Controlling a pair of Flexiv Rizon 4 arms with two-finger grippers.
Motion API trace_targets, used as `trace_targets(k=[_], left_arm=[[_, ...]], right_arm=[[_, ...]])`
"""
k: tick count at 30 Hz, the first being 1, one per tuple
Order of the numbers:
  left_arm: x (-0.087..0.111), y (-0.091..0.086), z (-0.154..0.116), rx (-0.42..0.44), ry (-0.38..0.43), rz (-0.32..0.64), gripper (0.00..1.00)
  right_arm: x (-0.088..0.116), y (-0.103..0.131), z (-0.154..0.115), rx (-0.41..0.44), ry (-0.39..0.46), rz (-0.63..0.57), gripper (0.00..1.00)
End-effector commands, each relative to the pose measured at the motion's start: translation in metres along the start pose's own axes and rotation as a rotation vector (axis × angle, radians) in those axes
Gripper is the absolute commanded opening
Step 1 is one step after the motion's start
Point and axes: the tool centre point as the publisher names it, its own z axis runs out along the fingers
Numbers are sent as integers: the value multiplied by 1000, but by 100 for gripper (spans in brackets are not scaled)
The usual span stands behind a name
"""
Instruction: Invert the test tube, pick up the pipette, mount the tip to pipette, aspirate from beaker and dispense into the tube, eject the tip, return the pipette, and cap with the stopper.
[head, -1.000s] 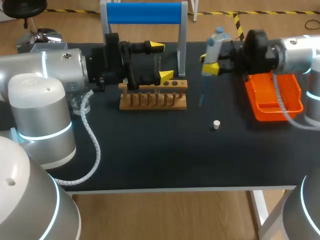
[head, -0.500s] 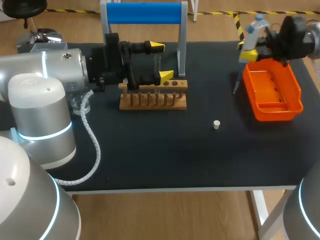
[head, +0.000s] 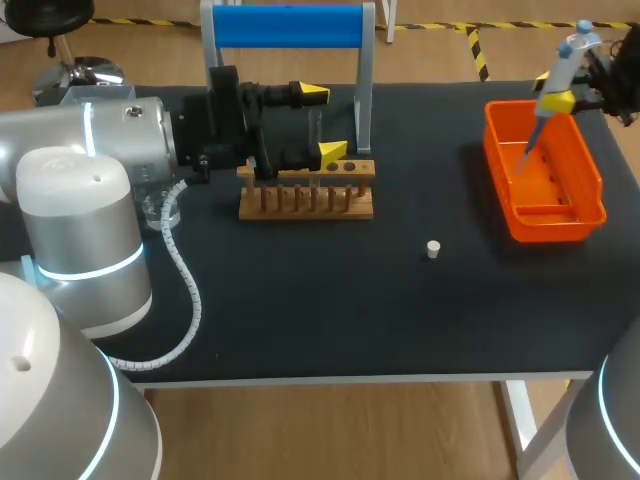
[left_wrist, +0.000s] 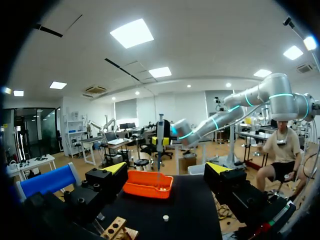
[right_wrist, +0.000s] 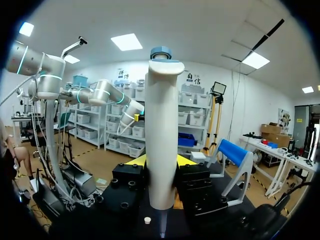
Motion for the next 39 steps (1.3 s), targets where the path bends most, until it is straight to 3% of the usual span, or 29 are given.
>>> trace_targets(k=[1, 20, 39], left_arm=[[0, 1, 0, 4, -1, 1, 100], [0, 1, 0, 4, -1, 1, 100], [0, 1, 0, 4, -1, 1, 100]], right_arm=[[-4, -4, -23, -5, 8, 0, 0], [-9, -22, -63, -13, -33, 8, 0], [-13, -33, -74, -27, -53, 13, 0]])
